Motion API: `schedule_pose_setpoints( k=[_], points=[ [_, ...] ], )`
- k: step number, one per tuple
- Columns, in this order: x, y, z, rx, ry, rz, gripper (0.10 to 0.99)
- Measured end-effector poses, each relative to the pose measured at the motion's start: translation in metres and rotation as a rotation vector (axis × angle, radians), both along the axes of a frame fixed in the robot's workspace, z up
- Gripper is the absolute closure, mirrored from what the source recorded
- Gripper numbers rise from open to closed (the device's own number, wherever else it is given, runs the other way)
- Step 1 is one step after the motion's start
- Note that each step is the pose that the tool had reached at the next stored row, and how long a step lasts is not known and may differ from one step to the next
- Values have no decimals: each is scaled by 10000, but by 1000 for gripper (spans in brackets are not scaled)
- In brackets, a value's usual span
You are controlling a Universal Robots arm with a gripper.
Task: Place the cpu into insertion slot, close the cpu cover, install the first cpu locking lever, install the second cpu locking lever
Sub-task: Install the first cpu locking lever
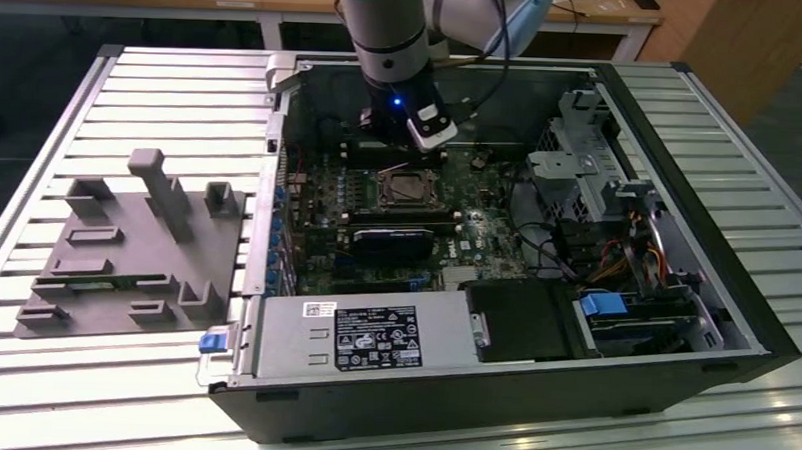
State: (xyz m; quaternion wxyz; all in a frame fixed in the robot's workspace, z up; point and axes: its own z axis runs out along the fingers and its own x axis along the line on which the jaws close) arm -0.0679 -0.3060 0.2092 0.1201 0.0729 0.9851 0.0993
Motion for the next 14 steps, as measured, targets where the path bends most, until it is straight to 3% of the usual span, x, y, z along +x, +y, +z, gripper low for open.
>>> schedule_pose_setpoints(
  k=[7,14],
  points=[
    [-49,17,-42,-148,-312,-1,984],
    [-84,39,-52,-184,-348,-287,984]
  ],
)
